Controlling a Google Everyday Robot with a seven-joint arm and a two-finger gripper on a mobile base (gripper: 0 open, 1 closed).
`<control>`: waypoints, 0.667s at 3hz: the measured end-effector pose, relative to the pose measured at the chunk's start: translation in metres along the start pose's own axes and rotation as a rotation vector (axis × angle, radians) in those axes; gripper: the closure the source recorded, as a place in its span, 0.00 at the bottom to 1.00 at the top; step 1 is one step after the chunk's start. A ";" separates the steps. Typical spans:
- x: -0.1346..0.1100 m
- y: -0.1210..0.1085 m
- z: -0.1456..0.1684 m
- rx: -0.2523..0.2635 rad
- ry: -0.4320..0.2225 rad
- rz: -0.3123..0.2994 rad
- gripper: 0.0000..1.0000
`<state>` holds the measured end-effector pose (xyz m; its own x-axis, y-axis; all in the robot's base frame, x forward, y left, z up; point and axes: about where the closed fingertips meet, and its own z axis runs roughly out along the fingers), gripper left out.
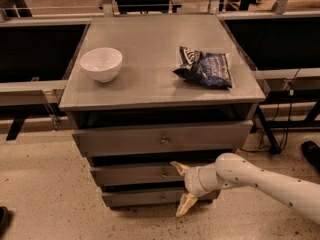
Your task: Open middle drawer
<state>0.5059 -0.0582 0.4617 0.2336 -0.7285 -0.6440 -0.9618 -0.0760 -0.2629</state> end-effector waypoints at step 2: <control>0.013 -0.024 0.001 0.031 -0.017 -0.176 0.00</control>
Offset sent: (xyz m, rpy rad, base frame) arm 0.0216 -0.0063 -0.0028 0.0012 -0.1073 0.0829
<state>0.5326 -0.0649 0.4588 0.4004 -0.6941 -0.5982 -0.9012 -0.1799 -0.3944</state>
